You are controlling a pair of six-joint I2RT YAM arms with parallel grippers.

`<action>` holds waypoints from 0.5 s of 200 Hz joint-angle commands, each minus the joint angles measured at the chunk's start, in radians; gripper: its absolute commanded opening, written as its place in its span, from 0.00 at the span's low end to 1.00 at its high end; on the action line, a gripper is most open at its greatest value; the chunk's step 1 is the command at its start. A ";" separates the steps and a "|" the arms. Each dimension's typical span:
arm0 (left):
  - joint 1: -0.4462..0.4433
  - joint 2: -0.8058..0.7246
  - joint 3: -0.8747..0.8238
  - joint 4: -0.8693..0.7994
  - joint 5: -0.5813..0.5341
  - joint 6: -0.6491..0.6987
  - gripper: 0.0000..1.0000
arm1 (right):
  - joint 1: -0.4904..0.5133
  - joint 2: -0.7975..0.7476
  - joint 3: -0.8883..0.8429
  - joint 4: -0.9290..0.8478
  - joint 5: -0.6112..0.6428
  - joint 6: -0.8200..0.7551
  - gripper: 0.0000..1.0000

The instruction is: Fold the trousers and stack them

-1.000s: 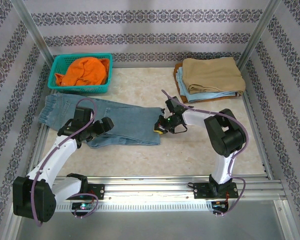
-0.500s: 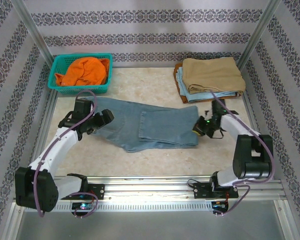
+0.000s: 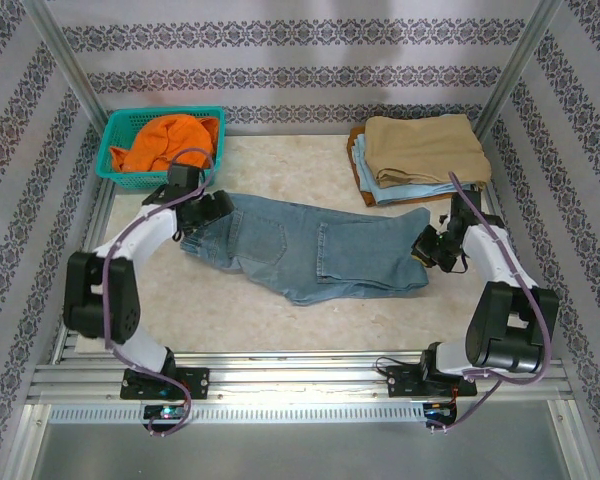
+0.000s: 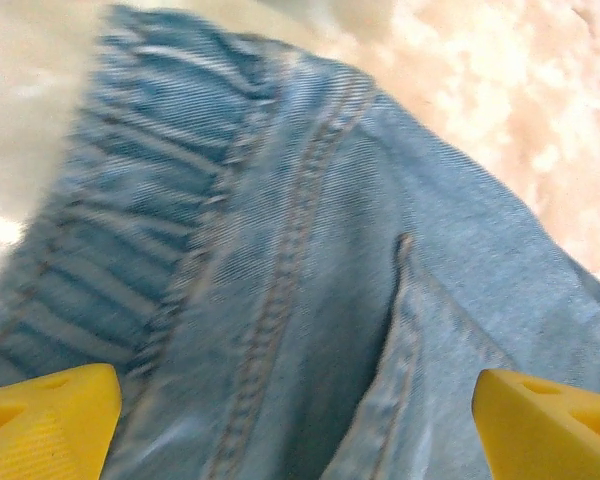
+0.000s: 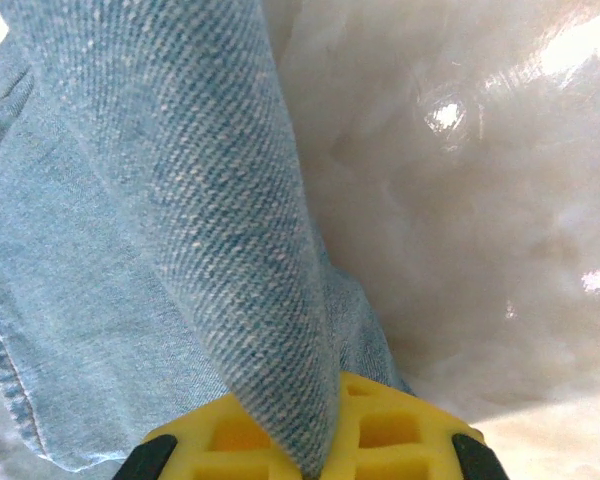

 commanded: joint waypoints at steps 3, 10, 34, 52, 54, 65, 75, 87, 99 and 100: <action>-0.015 0.121 0.058 0.139 0.143 0.003 0.91 | 0.009 0.009 0.024 0.002 -0.025 -0.018 0.00; -0.013 0.158 0.057 0.149 0.149 0.000 0.91 | 0.009 0.010 0.025 0.004 -0.022 -0.018 0.00; -0.009 0.204 -0.044 0.199 0.150 -0.031 0.89 | 0.009 0.018 0.031 0.009 -0.009 -0.022 0.00; -0.009 0.144 -0.186 0.202 0.086 -0.067 0.88 | 0.009 0.032 0.044 0.008 0.013 -0.032 0.00; -0.007 0.135 -0.201 0.199 0.078 -0.070 0.88 | 0.009 0.036 0.046 0.008 0.017 -0.034 0.00; -0.008 0.064 -0.293 0.177 0.030 -0.095 0.88 | 0.008 0.052 0.058 0.009 0.037 -0.042 0.00; -0.010 -0.010 -0.382 0.170 0.021 -0.127 0.88 | 0.008 0.067 0.073 0.007 0.045 -0.048 0.00; -0.018 -0.102 -0.482 0.138 0.022 -0.176 0.88 | 0.008 0.083 0.093 0.003 0.056 -0.057 0.00; -0.042 -0.204 -0.572 0.119 0.057 -0.221 0.86 | 0.008 0.100 0.120 -0.004 0.047 -0.068 0.00; -0.047 -0.214 -0.578 0.115 0.056 -0.224 0.86 | 0.009 0.101 0.122 -0.005 0.046 -0.070 0.00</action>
